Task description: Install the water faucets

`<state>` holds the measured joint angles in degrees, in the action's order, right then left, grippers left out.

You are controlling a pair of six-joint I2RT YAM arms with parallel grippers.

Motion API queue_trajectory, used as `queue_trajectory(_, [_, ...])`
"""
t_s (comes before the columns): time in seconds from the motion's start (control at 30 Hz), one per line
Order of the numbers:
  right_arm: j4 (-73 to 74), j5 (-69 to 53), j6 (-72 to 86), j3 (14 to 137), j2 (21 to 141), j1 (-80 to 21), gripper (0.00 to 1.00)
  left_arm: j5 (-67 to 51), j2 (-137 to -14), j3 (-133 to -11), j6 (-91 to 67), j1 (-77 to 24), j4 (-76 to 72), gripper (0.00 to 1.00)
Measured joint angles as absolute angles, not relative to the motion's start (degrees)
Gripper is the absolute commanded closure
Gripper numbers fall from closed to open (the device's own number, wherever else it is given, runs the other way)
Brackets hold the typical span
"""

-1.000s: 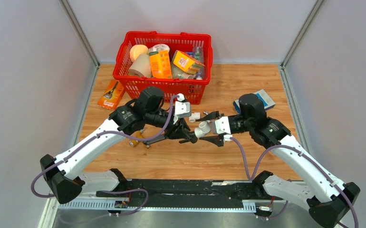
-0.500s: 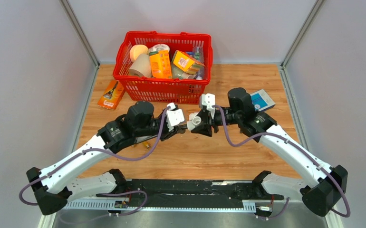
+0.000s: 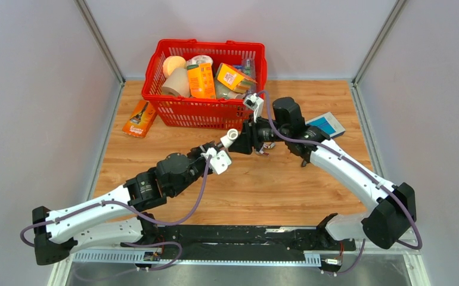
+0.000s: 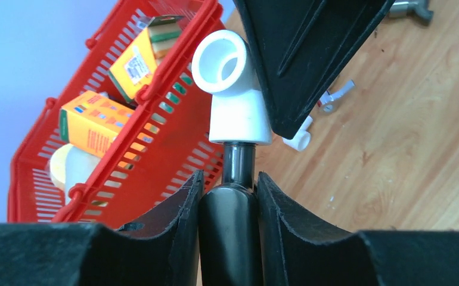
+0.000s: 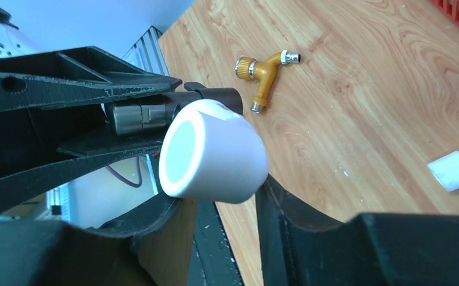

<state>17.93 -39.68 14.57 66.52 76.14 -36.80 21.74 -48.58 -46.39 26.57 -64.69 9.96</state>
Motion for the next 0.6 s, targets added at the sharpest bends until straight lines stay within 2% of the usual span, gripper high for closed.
queue_trajectory(0.1, [17.9,-39.2,17.7,66.6,76.1,-36.6,0.69,23.4,-47.4,-44.1,28.3,-65.3,6.4,1.00])
queue_trajectory(0.13, [17.8,-39.1,17.9,66.6,76.1,-36.6,0.55,23.6,-47.1,-43.8,28.5,-65.3,6.2,1.00])
queue_trajectory(0.3, [17.6,-39.2,12.6,66.0,73.8,-36.4,0.20,20.2,-47.1,-43.8,26.6,-63.6,7.6,1.00])
queue_trajectory(0.33, [17.4,-39.5,10.7,65.5,72.5,-36.4,0.00,18.4,-47.1,-43.8,25.6,-62.8,8.4,1.00])
queue_trajectory(0.6, [15.3,-43.7,-2.8,61.7,61.0,-36.3,0.00,8.6,-44.5,-43.8,22.2,-60.4,11.0,1.00])
